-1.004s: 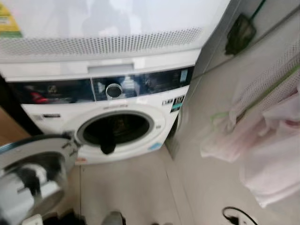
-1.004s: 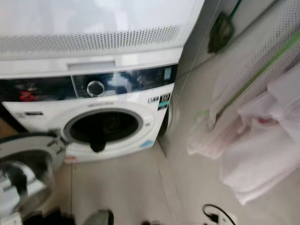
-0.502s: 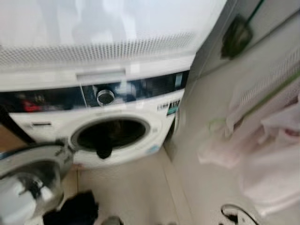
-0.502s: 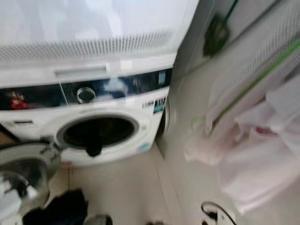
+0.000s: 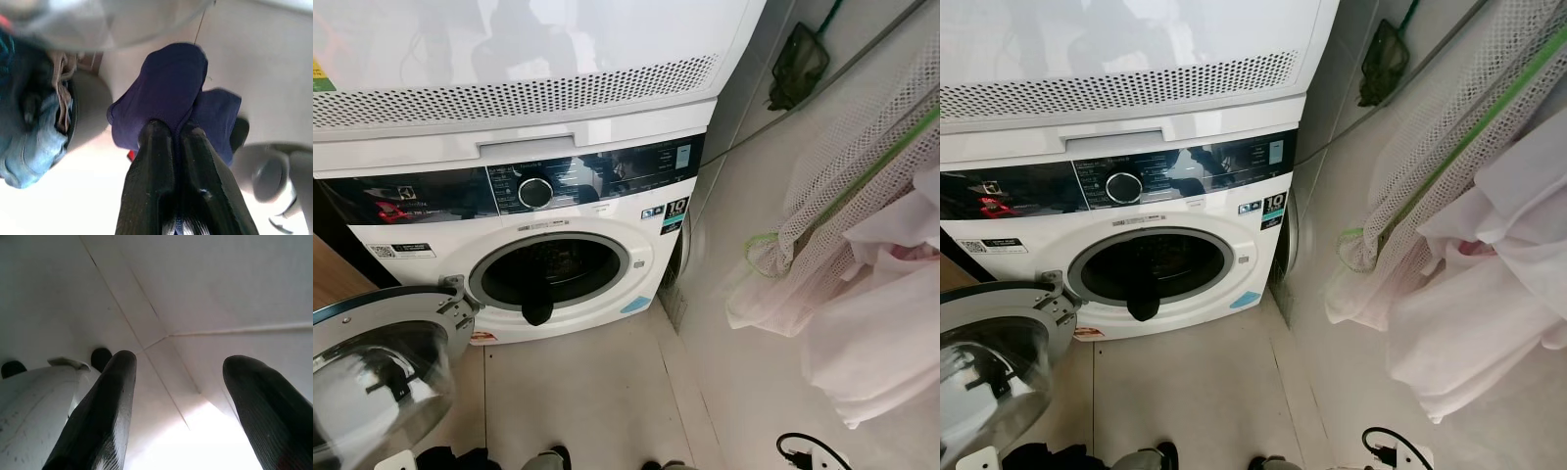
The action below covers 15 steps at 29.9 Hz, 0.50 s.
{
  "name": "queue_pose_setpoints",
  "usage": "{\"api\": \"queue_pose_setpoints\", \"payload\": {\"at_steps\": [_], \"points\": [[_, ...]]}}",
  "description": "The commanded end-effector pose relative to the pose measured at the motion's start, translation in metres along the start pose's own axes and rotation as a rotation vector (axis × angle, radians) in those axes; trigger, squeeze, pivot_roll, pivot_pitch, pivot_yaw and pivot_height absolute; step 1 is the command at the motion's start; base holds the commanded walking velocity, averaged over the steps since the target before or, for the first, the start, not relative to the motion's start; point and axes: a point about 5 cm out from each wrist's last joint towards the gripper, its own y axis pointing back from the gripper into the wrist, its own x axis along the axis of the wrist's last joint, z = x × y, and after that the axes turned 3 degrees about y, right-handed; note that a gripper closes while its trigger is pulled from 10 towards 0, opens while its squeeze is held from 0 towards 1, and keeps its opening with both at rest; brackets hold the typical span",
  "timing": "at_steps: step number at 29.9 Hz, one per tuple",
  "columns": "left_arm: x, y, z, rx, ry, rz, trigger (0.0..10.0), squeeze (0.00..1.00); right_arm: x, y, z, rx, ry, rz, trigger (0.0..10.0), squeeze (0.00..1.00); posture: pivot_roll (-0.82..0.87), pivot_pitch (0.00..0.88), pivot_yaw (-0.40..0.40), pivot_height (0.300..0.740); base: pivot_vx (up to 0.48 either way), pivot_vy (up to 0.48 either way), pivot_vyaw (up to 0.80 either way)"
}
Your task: Clothes washing
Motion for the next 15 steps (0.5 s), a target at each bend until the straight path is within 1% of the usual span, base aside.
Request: {"api": "queue_pose_setpoints", "payload": {"at_steps": [1, 2, 3, 4, 6, 7, 8, 9, 10, 11, 13, 14, 15], "points": [[0.012, -0.002, -0.003, 0.004, -0.044, 0.065, 10.0, 0.0, -0.007, 0.003, 0.006, -0.017, 0.004, -0.01, 10.0, 0.0, 0.12, 0.241, -0.082, 0.74, 0.0, 0.0, 0.0], [0.015, -0.003, -0.002, 0.0, -0.051, 0.076, 10.0, 0.0, -0.007, 0.003, 0.006, -0.017, 0.009, -0.005, 10.0, 0.0, 0.12, 0.242, -0.082, 0.74, 0.0, 0.0, 0.0], [0.025, -0.005, 0.001, -0.013, -0.062, 0.12, 10.0, 0.0, -0.005, 0.003, 0.007, -0.017, 0.021, 0.01, 10.0, 0.0, 0.12, 0.244, -0.084, 0.74, 0.0, 0.0, 0.0], [0.035, -0.007, 0.002, 0.001, -0.087, 0.158, 10.0, 0.0, -0.003, 0.003, 0.007, -0.019, 0.046, 0.025, 10.0, 0.0, 0.12, 0.244, -0.084, 0.74, 0.0, 0.0, 0.0], [0.058, -0.013, 0.013, -0.003, -0.073, 0.21, 10.0, 0.0, -0.002, 0.004, 0.007, -0.021, 0.037, 0.042, 10.0, 0.0, 0.12, 0.244, -0.084, 0.74, 0.0, 0.0, 0.0], [0.073, -0.016, 0.021, -0.011, -0.095, 0.25, 10.0, 0.0, -0.001, 0.004, 0.007, -0.025, 0.036, 0.051, 10.0, 0.0, 0.12, 0.244, -0.084, 0.74, 0.0, 0.0, 0.0], [0.104, -0.018, 0.038, -0.035, -0.172, 0.364, 10.0, 0.0, 0.0, 0.004, 0.008, -0.035, 0.029, 0.073, 10.0, 0.0, 0.12, 0.248, -0.087, 0.74, 0.0, 0.0, 0.0], [0.123, -0.016, 0.049, -0.057, -0.195, 0.449, 10.0, 0.0, 0.001, 0.004, 0.008, -0.039, 0.033, 0.087, 10.0, 0.0, 0.12, 0.248, -0.087, 0.74, 0.0, 0.0, 0.0], [0.123, -0.016, 0.049, -0.057, -0.195, 0.449, 10.0, 0.0, 0.001, 0.004, 0.008, -0.039, 0.033, 0.087, 10.0, 0.0, 0.12, 0.248, -0.087, 0.74, 0.0, 0.0, 0.0], [0.136, -0.013, 0.057, -0.074, -0.191, 0.521, 10.0, 0.0, 0.002, 0.004, 0.008, -0.038, 0.046, 0.094, 10.0, 0.0, 0.12, 0.248, -0.087, 0.74, 0.0, 0.0, 0.0], [0.15, -0.008, 0.067, -0.096, -0.196, 0.613, 10.0, 0.0, 0.003, 0.005, 0.008, -0.037, 0.04, 0.107, 10.0, 0.0, 0.11, 0.249, -0.087, 0.74, 0.0, 0.0, 0.0], [0.157, -0.004, 0.073, -0.107, -0.192, 0.661, 10.0, 0.0, 0.024, 0.001, 0.009, -0.025, 0.032, 0.184, 10.0, 0.0, 0.11, 0.25, -0.087, 0.74, 0.0, 0.0, 0.0], [0.169, 0.005, 0.087, -0.142, -0.182, 0.746, 10.0, 0.0, 0.082, -0.001, 0.011, 0.025, 0.044, 0.377, 10.0, 0.0, 0.1, 0.25, -0.086, 0.74, 0.0, 0.0, 0.0]]}}
